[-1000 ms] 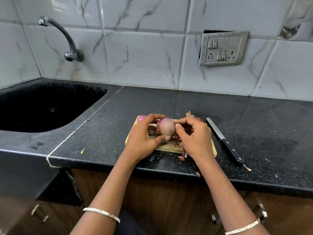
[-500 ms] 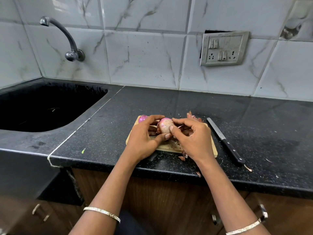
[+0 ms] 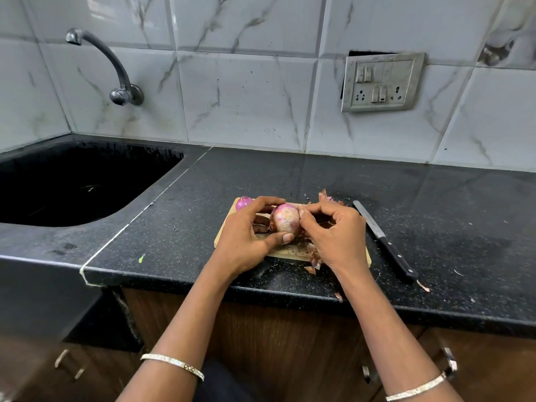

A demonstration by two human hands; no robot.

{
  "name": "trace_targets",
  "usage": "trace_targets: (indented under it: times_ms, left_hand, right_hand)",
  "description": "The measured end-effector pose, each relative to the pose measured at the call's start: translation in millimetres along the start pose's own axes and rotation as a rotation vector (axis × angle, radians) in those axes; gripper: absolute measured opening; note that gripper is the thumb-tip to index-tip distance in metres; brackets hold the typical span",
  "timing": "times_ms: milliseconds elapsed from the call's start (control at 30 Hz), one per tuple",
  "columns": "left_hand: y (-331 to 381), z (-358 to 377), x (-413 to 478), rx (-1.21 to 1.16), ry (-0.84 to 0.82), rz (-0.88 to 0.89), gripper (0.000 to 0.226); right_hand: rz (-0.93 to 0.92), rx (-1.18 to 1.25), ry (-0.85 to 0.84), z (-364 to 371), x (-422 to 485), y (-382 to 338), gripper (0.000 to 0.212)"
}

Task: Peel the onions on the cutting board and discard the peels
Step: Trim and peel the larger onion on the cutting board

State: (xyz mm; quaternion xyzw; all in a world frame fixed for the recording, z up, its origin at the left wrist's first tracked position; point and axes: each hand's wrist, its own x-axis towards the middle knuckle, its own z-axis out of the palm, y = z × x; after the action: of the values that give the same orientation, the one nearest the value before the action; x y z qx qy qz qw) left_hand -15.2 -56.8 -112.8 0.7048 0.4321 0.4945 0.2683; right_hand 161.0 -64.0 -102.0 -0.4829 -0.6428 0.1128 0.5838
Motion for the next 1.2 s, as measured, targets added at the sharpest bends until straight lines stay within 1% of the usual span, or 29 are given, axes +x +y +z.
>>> trace_targets:
  times_ms: [100,200,333,433,533,667,800,900,1100,1200]
  left_hand:
    - [-1.3,0.2,0.2,0.002,0.005,-0.003,0.058]
    - [-1.0,1.3,0.9,-0.001,0.011,-0.002,0.057]
    - [0.1,0.9,0.7,-0.014,0.011,-0.007,0.058]
    - [-0.6,1.1,0.9,-0.015,0.013,-0.008,0.055]
    - [-2.0,1.5,1.6,0.003,0.015,-0.008,0.052]
    - [-1.8,1.1,1.8,0.022,0.003,0.000,0.054]
    - [-1.0,1.0,2.0,0.058,-0.010,0.027,0.051]
    - [-1.5,1.4,2.0,0.059,-0.006,0.032,0.051]
    - [-1.9,2.2,0.8,-0.020,0.002,0.016,0.051]
    - [-2.3,1.3,0.8,-0.021,0.001,0.024,0.053]
  right_hand:
    - [-0.014,0.009,-0.047,-0.6,0.6,-1.8,0.005]
    - [-0.020,-0.004,-0.032,-0.2,0.9,-0.1,0.006]
    - [-0.015,-0.026,-0.017,0.2,0.4,1.3,0.015]
    - [-0.039,-0.036,-0.034,1.0,0.2,0.4,0.010]
    - [-0.059,-0.051,-0.057,0.8,-0.9,-1.9,0.019]
    - [-0.039,-0.029,-0.044,-0.8,0.4,1.0,0.011]
    - [0.001,-0.024,-0.030,-2.2,0.0,0.3,0.017]
    - [0.026,-0.012,-0.038,-2.0,-0.2,0.4,0.017]
    - [-0.010,-0.002,-0.084,0.0,-1.2,-3.6,0.010]
    - [-0.020,0.000,-0.049,-0.5,-1.2,-2.7,0.005]
